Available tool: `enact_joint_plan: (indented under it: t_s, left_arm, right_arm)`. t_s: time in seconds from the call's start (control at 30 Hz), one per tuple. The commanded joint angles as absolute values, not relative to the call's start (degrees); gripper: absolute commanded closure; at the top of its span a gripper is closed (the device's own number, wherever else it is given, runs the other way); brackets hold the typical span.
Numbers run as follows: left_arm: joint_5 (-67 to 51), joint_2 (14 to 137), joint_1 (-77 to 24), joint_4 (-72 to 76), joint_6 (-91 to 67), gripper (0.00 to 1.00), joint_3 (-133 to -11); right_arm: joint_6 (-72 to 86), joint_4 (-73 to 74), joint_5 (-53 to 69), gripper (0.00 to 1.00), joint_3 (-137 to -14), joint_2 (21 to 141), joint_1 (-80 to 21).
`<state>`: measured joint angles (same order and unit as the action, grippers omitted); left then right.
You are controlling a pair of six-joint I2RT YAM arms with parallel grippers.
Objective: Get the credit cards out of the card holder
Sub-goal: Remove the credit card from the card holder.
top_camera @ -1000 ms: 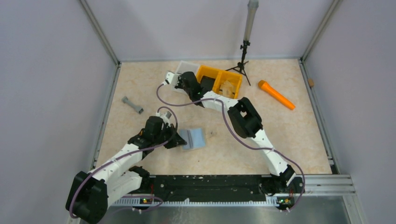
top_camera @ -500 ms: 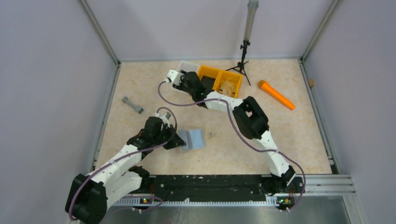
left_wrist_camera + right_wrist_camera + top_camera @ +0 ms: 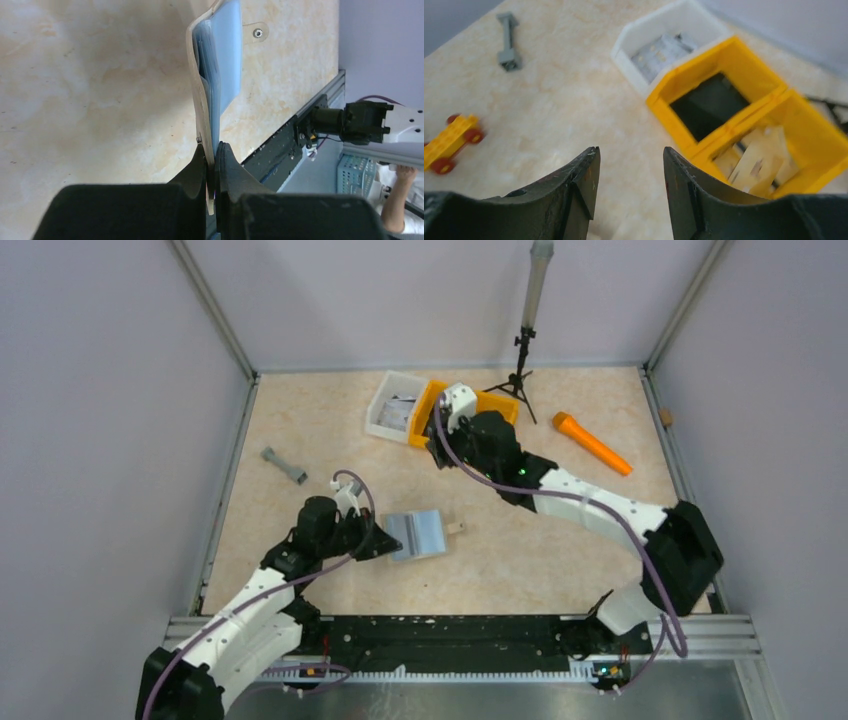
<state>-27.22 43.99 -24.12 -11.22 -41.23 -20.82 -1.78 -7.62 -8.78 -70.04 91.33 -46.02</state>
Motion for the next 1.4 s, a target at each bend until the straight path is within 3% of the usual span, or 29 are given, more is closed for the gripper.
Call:
enact_joint_plan:
  t_s: [0.0,0.2,0.4,0.47,0.53,0.8,1.2,1.3,1.37]
  left_arm:
    - [-34.15,42.94,-23.91,-3.86,-41.87,1.00,-19.39]
    - [-39.16,48.65,-23.99,-0.49,-42.44,1.00,-18.74]
    - [-40.49,54.28,-23.99,3.64,-40.96,1.00,-17.50]
    - [-40.74,56.14,-24.04,3.33,-39.59,1.00,-17.72]
    - [-40.85,57.59,-24.08,2.20,-38.36,1.00,-18.30]
    - [-38.28,58.59,-24.49,-3.07,-36.43,1.00,-19.13]
    - [-37.42,58.18,-24.61,-4.35,-38.32,0.64,-19.70]
    - [-37.67,57.44,-24.61,-4.21,-38.88,0.64,-19.60]
    - [-37.72,57.10,-24.61,-4.22,-38.97,0.69,-19.69]
  right_arm:
    - [18.16,-2.43,1.69,0.50,-57.46,79.87,-47.87]
    - [27.18,-1.66,3.42,0.52,-46.48,72.57,-55.24]
    - [39.42,-6.29,3.60,0.62,-38.29,72.11,-56.59]
    - [42.77,-7.84,1.60,0.66,-36.27,72.71,-56.78]
    - [44.17,-10.16,2.46,0.76,-35.03,74.12,-57.16]
    - [46.12,-15.25,3.86,0.85,-35.23,82.39,-60.16]
    - [46.52,-17.39,5.01,0.91,-33.28,88.02,-60.13]
    - [46.30,-17.77,5.16,0.91,-32.90,88.02,-60.12]
    - [46.25,-17.93,5.27,0.91,-32.74,88.11,-60.12]
